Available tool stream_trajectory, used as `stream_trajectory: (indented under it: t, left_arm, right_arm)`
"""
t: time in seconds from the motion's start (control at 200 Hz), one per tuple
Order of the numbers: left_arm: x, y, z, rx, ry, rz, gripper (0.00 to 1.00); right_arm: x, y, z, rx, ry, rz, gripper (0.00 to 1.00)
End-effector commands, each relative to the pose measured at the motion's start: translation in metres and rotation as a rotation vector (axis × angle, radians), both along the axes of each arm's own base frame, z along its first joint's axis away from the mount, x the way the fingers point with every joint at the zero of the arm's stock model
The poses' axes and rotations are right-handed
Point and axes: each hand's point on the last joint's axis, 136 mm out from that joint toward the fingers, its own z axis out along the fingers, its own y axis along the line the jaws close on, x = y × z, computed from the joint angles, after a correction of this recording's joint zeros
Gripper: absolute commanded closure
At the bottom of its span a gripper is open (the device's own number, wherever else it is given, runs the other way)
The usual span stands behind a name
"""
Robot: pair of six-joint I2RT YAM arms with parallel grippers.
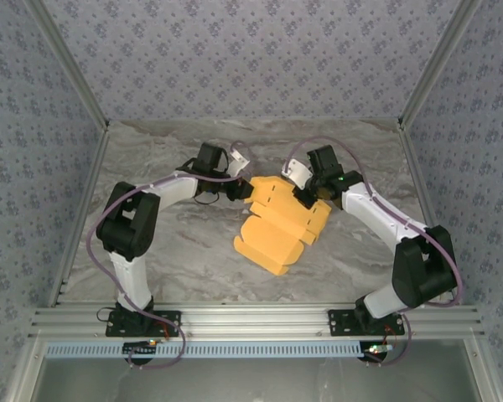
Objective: Fold the paper box
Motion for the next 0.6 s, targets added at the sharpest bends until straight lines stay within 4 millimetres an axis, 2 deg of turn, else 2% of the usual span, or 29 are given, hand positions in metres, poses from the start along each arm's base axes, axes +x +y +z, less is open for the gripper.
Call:
stream_trajectory:
  t: [0.0,0.085,0.36,0.595]
  left_arm:
    - [-0.008,-0.003,0.011,-0.034,0.033,-0.069,0.95]
    - [-0.011,0.001,0.015,-0.047,0.074,-0.079,1.0]
    - [-0.012,0.016,0.027,-0.059,0.177,-0.062,1.0]
    - [-0.012,0.017,0.037,-0.085,0.223,-0.062,1.0]
  right_arm:
    - [0.005,-0.002,0.014,-0.03,-0.092,-0.014,1.0]
    - [0.008,-0.003,0.014,-0.098,-0.15,-0.032,1.0]
    - [0.007,0.0,0.009,-0.315,-0.338,-0.013,1.0]
    - [0.005,0.007,0.004,-0.445,-0.472,0.014,1.0]
